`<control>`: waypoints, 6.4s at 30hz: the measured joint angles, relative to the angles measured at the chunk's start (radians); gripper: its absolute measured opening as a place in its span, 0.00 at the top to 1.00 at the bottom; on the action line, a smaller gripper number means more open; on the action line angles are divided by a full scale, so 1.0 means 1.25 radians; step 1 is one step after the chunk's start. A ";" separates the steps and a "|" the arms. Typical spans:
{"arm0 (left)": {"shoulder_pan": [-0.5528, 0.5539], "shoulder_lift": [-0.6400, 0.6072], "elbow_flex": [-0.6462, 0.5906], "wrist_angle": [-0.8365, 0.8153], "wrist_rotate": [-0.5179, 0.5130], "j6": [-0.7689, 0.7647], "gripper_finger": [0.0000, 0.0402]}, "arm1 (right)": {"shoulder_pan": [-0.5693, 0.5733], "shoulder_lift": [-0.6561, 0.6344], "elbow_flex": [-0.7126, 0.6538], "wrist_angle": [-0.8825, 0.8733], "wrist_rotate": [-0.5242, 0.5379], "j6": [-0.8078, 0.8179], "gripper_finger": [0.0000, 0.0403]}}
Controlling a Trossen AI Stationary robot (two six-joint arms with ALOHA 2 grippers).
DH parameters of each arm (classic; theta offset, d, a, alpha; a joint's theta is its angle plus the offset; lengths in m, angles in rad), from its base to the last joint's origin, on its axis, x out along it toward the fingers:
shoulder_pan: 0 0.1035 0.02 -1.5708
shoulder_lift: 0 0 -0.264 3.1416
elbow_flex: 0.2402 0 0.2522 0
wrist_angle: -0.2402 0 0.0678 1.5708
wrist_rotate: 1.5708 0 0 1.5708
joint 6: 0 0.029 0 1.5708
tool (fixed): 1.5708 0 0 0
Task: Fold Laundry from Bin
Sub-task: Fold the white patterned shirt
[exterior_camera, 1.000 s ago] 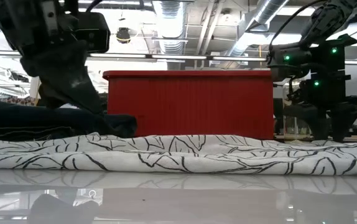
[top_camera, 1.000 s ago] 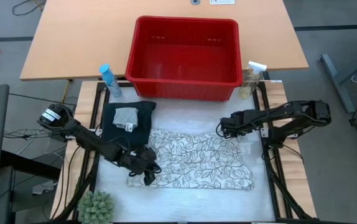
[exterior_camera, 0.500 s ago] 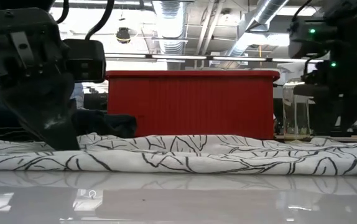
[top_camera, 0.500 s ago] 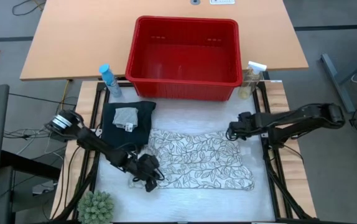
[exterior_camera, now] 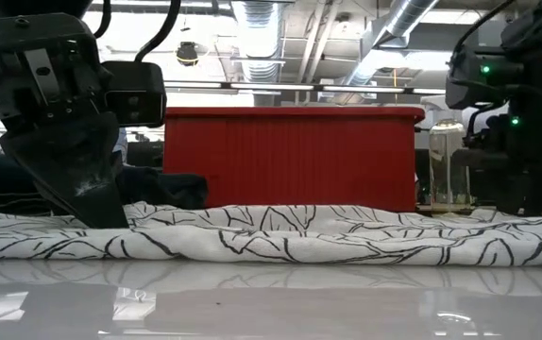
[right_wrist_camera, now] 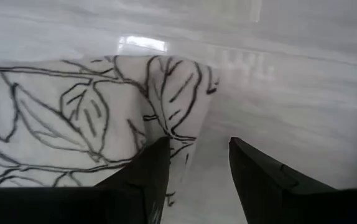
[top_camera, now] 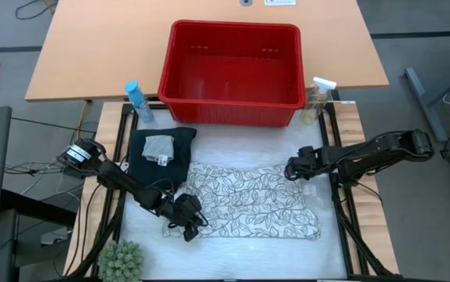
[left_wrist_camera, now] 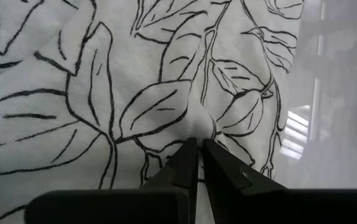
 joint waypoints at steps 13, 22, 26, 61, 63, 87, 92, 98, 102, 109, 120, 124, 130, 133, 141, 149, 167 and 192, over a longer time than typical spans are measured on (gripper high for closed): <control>0.000 0.001 0.000 -0.002 -0.012 0.005 0.96 | -0.001 0.045 -0.005 0.032 -0.057 -0.021 0.90; 0.000 0.001 0.000 -0.006 -0.012 0.052 0.96 | -0.012 0.047 0.063 -0.124 -0.110 -0.038 0.96; 0.000 0.001 0.000 -0.010 -0.013 0.076 0.96 | -0.013 0.047 0.107 -0.181 -0.093 -0.037 0.96; -0.004 0.001 -0.001 -0.045 0.025 0.105 0.96 | -0.055 0.047 0.360 -0.581 0.022 0.033 0.61; -0.004 0.001 -0.001 -0.045 0.029 0.103 0.96 | -0.048 0.047 0.360 -0.584 0.007 0.045 0.54; -0.004 0.001 -0.001 -0.052 0.032 0.087 0.96 | 0.584 0.317 0.379 -0.290 -0.315 0.550 0.53; 0.005 0.001 -0.001 -0.059 0.056 0.100 0.96 | 0.692 0.321 0.402 -0.257 -0.315 0.679 0.53; 0.017 0.001 0.000 -0.061 0.075 0.125 0.96 | 0.751 0.336 0.380 -0.167 -0.315 0.771 0.53; 0.022 0.001 0.000 -0.060 0.074 0.125 0.96 | 0.745 0.388 0.379 -0.173 -0.309 0.748 0.53; 0.023 0.001 0.000 -0.060 0.078 0.118 0.96 | 0.724 0.455 0.379 -0.168 -0.309 0.722 0.53; 0.023 0.001 -0.001 -0.056 0.078 0.112 0.96 | 0.686 0.476 0.381 -0.171 -0.327 0.734 0.75; 0.023 0.001 -0.001 -0.055 0.074 0.112 0.96 | 0.676 0.478 0.379 -0.184 -0.332 0.718 0.92; 0.023 0.001 -0.001 -0.052 0.071 0.119 0.96 | 0.672 0.471 0.383 -0.257 -0.419 0.685 0.95; 0.023 0.001 -0.001 -0.052 0.071 0.129 0.96 | 0.673 0.461 0.422 -0.352 -0.446 0.662 0.96; 0.023 0.001 -0.001 -0.051 0.068 0.158 0.96 | 0.671 0.454 0.543 -0.607 -0.437 0.648 0.96; 0.022 0.001 -0.001 -0.058 0.078 0.166 0.96 | 0.668 0.465 0.538 -0.607 -0.456 0.533 0.81; 0.005 -0.001 -0.008 -0.098 0.154 0.170 0.96 | 0.653 0.465 0.545 -0.213 -0.059 0.608 0.66; 0.135 -0.205 0.063 -0.038 0.108 0.037 0.96 | 0.553 0.349 0.360 -0.286 -0.064 0.615 0.66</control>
